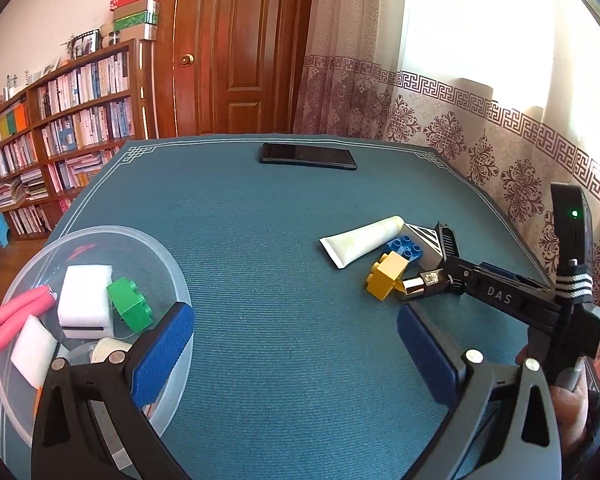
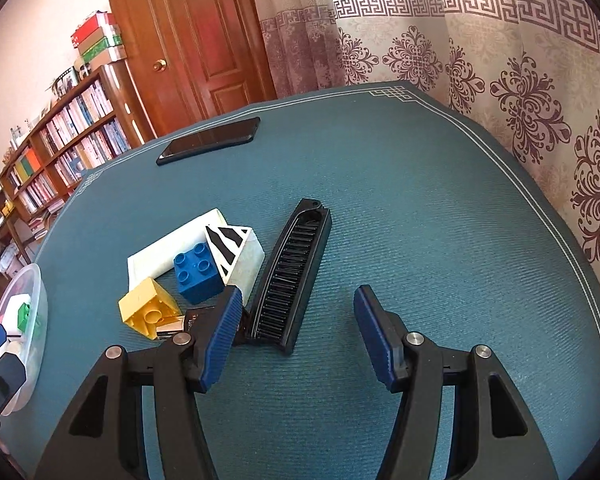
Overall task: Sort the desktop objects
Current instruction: 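Move the left tool to the yellow brick while the right tool approaches the black comb, then grasp the yellow brick with the left tool while the right tool grasps the black comb, then drop the yellow brick and black comb into the clear bowl with both tools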
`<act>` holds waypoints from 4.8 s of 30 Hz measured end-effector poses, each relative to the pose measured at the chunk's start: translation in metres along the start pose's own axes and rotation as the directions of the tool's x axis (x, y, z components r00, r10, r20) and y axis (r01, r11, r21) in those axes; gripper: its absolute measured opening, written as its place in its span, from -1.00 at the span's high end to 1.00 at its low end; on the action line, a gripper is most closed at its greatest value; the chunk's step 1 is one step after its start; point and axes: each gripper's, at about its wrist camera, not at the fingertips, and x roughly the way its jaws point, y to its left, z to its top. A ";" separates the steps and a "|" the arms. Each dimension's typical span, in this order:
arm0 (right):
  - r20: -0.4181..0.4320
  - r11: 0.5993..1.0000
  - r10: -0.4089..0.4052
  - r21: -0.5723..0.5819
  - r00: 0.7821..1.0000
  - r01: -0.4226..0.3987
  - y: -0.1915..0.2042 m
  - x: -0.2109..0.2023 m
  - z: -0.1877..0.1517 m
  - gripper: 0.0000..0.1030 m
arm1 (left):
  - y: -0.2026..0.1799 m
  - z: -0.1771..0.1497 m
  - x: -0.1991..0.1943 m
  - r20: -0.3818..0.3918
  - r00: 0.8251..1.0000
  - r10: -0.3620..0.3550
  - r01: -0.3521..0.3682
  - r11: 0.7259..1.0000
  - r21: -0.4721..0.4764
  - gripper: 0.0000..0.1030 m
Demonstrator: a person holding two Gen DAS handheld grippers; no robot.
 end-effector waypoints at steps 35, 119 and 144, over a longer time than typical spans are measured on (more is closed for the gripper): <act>-0.038 0.990 -0.129 -0.060 0.991 0.127 -0.013 0.013 0.006 -0.20 | -0.056 0.016 0.107 -0.152 0.986 -0.066 0.083 0.991 0.108 -0.11; 0.026 0.917 0.329 -0.247 0.944 -0.313 0.154 -0.058 -0.032 0.44 | 0.129 -0.018 -0.046 0.045 0.972 0.229 -0.218 0.960 -0.174 0.48; -0.107 0.825 0.482 -0.279 0.870 -0.492 0.239 -0.040 -0.050 0.08 | 0.159 -0.019 -0.071 0.091 0.956 0.280 -0.253 0.939 -0.232 -0.76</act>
